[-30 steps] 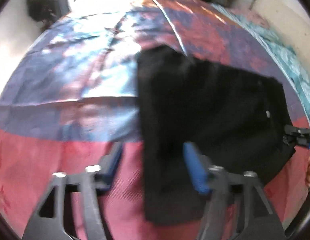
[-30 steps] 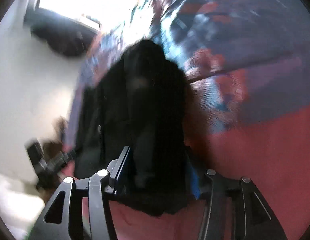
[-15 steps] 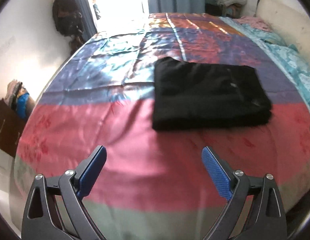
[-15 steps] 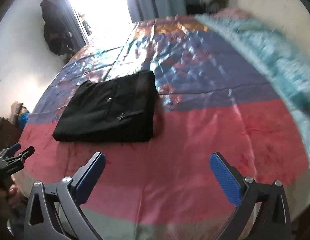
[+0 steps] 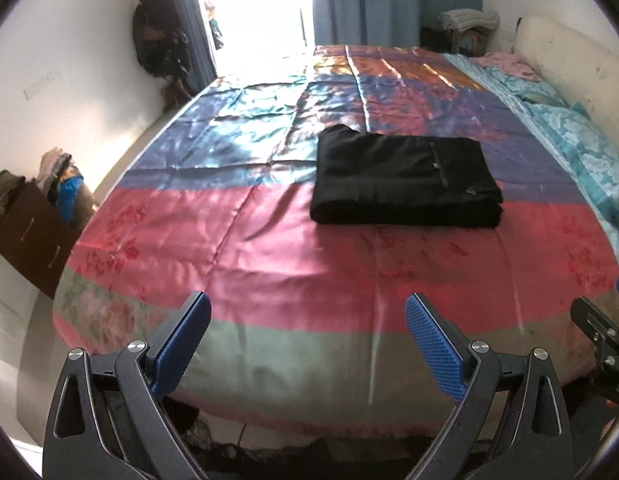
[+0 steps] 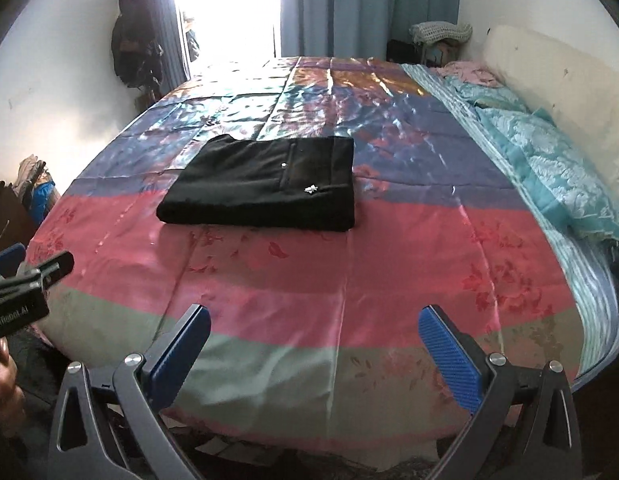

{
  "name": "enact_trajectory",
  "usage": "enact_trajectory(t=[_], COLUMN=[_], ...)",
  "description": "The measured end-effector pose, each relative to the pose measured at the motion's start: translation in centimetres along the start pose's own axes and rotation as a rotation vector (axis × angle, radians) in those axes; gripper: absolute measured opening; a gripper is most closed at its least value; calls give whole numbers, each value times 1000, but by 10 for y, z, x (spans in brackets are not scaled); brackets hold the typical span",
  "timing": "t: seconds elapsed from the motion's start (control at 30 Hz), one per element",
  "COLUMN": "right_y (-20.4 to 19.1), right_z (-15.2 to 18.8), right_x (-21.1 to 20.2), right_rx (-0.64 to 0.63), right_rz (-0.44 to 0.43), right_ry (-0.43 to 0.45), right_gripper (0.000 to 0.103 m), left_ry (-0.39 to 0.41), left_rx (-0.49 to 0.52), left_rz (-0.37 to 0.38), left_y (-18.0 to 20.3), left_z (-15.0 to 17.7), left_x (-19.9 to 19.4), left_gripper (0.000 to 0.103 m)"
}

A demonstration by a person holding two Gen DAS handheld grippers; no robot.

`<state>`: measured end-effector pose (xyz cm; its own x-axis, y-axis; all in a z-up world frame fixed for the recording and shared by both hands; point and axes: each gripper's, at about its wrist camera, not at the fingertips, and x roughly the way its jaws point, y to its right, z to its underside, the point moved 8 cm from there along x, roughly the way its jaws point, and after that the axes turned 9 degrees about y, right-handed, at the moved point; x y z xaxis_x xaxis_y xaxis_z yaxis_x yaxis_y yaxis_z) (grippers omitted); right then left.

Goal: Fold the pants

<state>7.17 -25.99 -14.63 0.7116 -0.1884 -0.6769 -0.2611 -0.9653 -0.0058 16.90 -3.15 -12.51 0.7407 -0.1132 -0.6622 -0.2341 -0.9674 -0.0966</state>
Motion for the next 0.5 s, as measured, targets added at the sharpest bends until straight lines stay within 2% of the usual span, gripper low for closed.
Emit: enact_trajectory(t=[0.27,0.5], right_y=[-12,-26], right_z=[-8,-6], right_x=[-30,-40], right_rx=[-25,-34], right_rz=[37,25], right_ry=[46,34], right_gripper=[103,103], left_ry=[26,9], left_rx=[-4,28], left_rz=[63,55], left_y=[8,10], left_z=[5,9], left_x=[-34,-39], left_gripper=[99,99])
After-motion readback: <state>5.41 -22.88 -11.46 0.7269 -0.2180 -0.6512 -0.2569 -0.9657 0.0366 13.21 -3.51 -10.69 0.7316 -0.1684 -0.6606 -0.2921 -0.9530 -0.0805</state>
